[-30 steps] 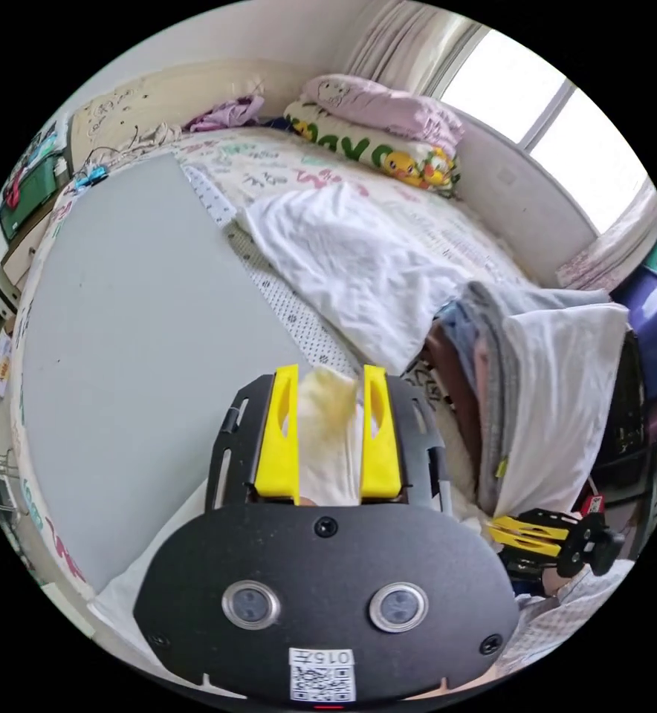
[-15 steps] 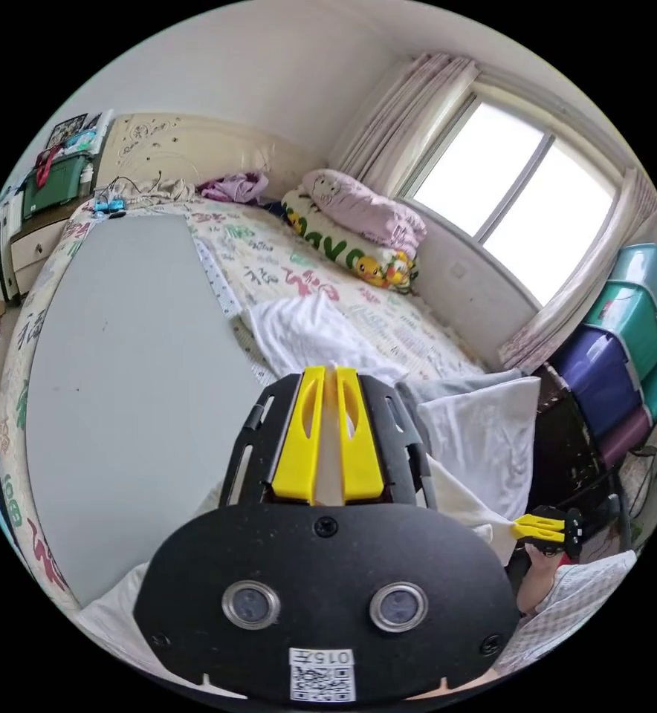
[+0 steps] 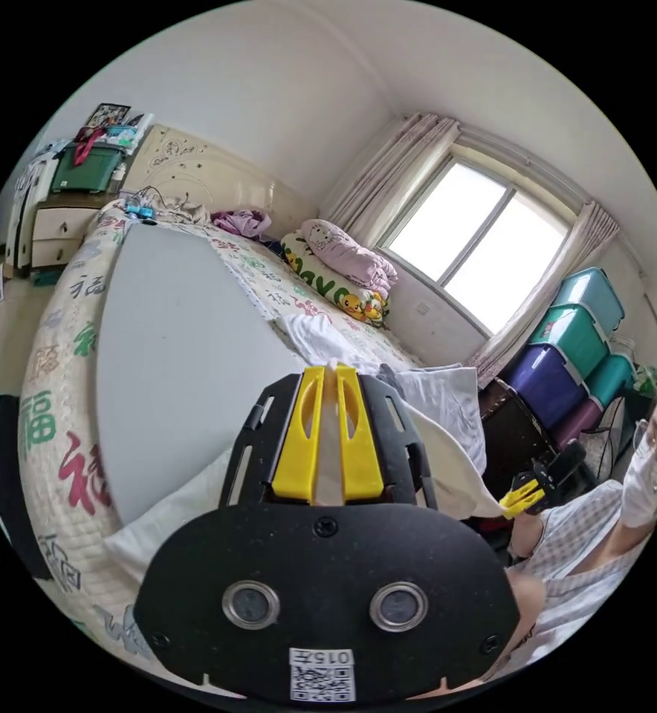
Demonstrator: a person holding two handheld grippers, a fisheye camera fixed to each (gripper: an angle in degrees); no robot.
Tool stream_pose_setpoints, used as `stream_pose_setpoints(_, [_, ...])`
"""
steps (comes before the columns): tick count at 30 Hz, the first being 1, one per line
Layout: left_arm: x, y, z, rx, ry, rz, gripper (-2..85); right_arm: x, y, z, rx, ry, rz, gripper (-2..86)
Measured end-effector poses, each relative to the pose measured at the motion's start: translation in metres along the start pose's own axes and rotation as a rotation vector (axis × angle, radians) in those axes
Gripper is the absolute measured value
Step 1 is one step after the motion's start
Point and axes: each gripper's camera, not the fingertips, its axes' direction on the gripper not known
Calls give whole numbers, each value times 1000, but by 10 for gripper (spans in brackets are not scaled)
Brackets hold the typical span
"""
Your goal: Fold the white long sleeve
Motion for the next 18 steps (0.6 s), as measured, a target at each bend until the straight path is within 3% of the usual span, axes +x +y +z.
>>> stream_pose_setpoints(7, [-96,79,-92,30,-91,-194,10,-19,-47,132,-226,-589,-209,-4])
stream_pose_setpoints(14, [-135,122,-140,146,-57,-276,27,-37,-71,178,-370,-688,-340,-5])
stream_pose_setpoints(18, [-161,136,-145,76,-102,-410,82,-48,-68,222,-512,-670,-349,-5])
